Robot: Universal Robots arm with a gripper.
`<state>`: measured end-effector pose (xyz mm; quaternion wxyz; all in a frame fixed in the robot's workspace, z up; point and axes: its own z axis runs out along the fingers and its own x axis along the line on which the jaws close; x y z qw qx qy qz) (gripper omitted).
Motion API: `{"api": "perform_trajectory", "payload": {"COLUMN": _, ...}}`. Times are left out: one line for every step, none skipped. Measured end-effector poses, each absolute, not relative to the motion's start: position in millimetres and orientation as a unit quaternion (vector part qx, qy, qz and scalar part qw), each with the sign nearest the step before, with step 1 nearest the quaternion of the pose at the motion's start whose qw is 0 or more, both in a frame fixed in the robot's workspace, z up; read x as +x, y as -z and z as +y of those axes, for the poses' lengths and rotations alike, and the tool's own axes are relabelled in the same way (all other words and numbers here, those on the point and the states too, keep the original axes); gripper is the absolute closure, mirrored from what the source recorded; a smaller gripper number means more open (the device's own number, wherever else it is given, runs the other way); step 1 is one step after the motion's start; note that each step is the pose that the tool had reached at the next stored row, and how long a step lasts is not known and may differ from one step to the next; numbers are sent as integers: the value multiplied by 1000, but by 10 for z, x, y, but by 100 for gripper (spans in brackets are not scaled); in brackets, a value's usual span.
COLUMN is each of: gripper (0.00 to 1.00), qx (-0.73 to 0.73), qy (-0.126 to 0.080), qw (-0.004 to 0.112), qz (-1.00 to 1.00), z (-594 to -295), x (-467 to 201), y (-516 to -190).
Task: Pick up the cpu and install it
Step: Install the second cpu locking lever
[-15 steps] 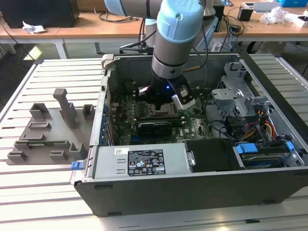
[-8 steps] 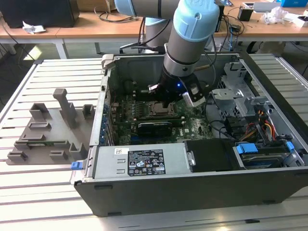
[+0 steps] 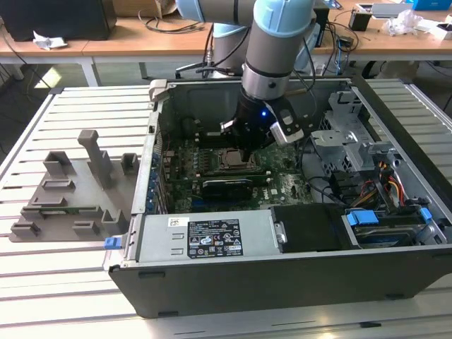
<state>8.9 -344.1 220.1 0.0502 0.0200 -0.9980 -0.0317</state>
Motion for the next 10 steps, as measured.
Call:
{"api": "perform_trajectory", "payload": {"gripper": 89, "qx": 20, "qy": 29, "qw": 50, "qz": -998, "z": -3434, "x": 88, "y": -2236}}
{"api": "perform_trajectory", "payload": {"gripper": 89, "qx": 20, "qy": 28, "qw": 50, "qz": -998, "z": -3428, "x": 89, "y": -2307}}
{"api": "perform_trajectory", "payload": {"gripper": 89, "qx": 20, "qy": 28, "qw": 50, "qz": -998, "z": -3428, "x": 89, "y": -2354}}
{"api": "perform_trajectory", "payload": {"gripper": 89, "qx": 20, "qy": 27, "qw": 50, "qz": -998, "z": -3427, "x": 89, "y": -2415}}
{"api": "perform_trajectory", "payload": {"gripper": 89, "qx": 20, "qy": 27, "qw": 50, "qz": -998, "z": -3425, "x": 89, "y": -2500}}
{"api": "perform_trajectory", "payload": {"gripper": 89, "qx": 20, "qy": 27, "qw": 50, "qz": -998, "z": -3424, "x": 89, "y": -2549}}
{"api": "perform_trajectory", "payload": {"gripper": 89, "qx": 20, "qy": 27, "qw": 50, "qz": -998, "z": -3421, "x": 89, "y": -2604}}
{"api": "perform_trajectory", "payload": {"gripper": 89, "qx": 20, "qy": 27, "qw": 50, "qz": -998, "z": -3418, "x": 89, "y": -2676}}
{"api": "perform_trajectory", "payload": {"gripper": 89, "qx": 20, "qy": 26, "qw": 50, "qz": -998, "z": -3411, "x": 88, "y": -2735}}
{"api": "perform_trajectory", "payload": {"gripper": 89, "qx": 20, "qy": 23, "qw": 50, "qz": -998, "z": -3391, "x": 88, "y": -2748}}
